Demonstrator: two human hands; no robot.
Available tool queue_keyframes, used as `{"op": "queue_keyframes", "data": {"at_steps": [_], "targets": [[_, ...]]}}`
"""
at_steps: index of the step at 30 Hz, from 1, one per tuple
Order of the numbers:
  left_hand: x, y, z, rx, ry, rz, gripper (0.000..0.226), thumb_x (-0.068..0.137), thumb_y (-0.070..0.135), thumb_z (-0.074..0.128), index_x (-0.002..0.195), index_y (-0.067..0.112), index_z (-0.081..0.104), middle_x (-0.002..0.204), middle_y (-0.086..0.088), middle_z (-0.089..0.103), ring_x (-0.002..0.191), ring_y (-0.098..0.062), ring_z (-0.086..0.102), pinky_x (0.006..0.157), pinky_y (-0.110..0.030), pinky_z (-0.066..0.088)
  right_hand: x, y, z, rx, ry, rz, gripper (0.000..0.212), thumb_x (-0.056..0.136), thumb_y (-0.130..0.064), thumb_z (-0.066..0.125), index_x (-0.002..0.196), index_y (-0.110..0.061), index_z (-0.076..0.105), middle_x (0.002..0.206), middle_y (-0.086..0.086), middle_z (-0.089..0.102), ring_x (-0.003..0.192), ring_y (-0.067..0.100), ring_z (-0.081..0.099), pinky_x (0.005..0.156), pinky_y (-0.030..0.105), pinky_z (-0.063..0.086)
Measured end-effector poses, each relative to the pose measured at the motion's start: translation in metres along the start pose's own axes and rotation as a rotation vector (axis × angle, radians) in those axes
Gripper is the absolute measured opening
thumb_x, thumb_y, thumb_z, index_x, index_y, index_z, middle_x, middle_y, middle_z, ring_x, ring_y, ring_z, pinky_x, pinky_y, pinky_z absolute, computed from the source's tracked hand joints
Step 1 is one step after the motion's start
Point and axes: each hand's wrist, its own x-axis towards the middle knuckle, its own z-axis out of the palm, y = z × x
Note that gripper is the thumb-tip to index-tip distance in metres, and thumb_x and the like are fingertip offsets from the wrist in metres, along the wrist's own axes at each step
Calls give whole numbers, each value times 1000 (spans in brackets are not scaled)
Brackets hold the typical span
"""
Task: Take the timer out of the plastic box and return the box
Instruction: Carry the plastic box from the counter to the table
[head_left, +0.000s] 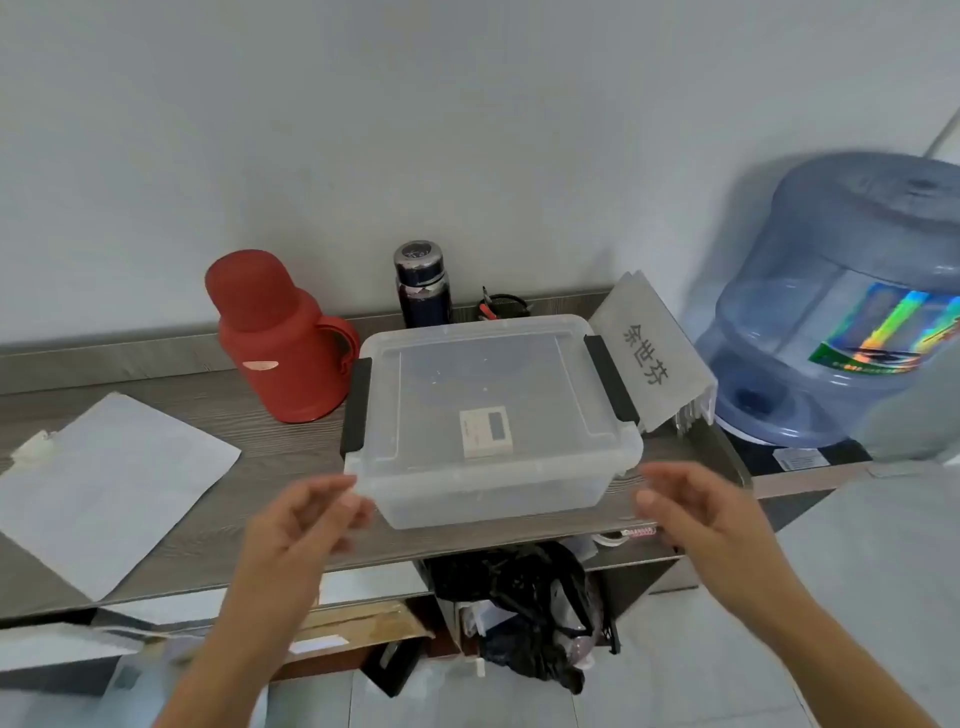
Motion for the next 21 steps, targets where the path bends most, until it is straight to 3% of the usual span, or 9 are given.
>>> {"op": "queue_keyframes", "data": {"at_steps": [3,5,7,11,15,21], "targets": [[32,10,-1,101,142,140,12,89,11,59,98,13,66,88,-3,70,83,-19,63,80,-32,50,38,-13,-3,-109,157,-102,20,87,-23,64,107,-21,64,100,-15,66,96,8,63,78,25,53],[58,15,4,177,189,170,15,89,12,59,103,15,63,97,-3,67,90,-18,60,83,-30,47,69,-21,1,-141,223,-101,25,88,-29,63,111,-21,61,109,-13,60,103,14,59,87,37,53],[86,7,9,237,157,142,28,90,16,59,118,11,59,113,-7,63,100,-18,58,88,-31,45,97,-23,9,-184,216,-54,35,89,-31,61,122,-21,56,120,-3,58,110,18,55,95,46,50],[129,-8,18,308,73,46,52,89,31,57,136,11,45,130,-8,55,114,-24,53,98,-42,44,135,-22,27,-129,91,66,50,88,-33,61,133,-17,46,127,3,57,110,24,56,96,44,48],[141,-14,30,272,29,18,46,92,28,50,135,12,44,115,-4,58,99,-23,55,83,-37,46,148,-15,39,-99,126,109,52,86,-35,58,135,-21,44,119,5,59,105,28,57,94,48,48],[135,-13,32,293,102,82,36,91,24,53,124,10,51,100,-1,58,89,-22,56,74,-33,43,144,-18,42,-126,191,101,43,89,-29,55,130,-16,51,113,5,59,97,26,56,83,37,45]]}}
